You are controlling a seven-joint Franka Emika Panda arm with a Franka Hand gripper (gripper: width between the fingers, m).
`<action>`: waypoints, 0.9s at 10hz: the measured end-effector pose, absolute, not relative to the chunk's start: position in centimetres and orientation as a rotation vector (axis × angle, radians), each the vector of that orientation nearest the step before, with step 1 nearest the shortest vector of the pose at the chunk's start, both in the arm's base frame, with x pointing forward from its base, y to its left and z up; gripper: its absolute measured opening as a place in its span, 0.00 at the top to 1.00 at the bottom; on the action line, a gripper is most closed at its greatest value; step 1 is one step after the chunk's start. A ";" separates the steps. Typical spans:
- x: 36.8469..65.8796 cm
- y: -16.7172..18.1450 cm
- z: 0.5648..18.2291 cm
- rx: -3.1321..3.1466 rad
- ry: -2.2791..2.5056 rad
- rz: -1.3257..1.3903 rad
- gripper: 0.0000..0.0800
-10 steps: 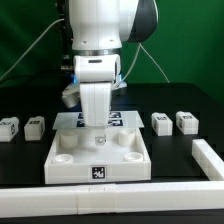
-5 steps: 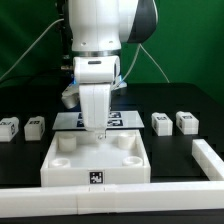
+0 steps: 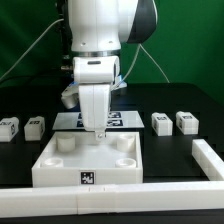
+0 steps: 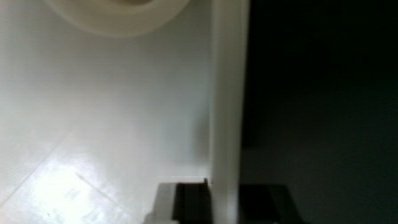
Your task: Assemble one leg
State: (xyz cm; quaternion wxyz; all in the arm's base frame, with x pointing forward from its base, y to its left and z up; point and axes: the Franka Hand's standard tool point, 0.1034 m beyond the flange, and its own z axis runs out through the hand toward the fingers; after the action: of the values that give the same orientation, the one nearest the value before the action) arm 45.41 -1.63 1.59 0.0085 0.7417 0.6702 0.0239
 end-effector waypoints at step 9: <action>47.3 2.1 1.6 2.329 2.096 0.080 0.93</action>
Offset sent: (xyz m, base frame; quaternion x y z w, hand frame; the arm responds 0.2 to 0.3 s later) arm 0.0000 0.0000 0.0000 0.0000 0.0000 0.0000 1.0000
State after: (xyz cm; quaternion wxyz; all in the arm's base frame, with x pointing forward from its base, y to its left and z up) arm 47.33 2.09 1.60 0.0036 0.7430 0.6688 0.0256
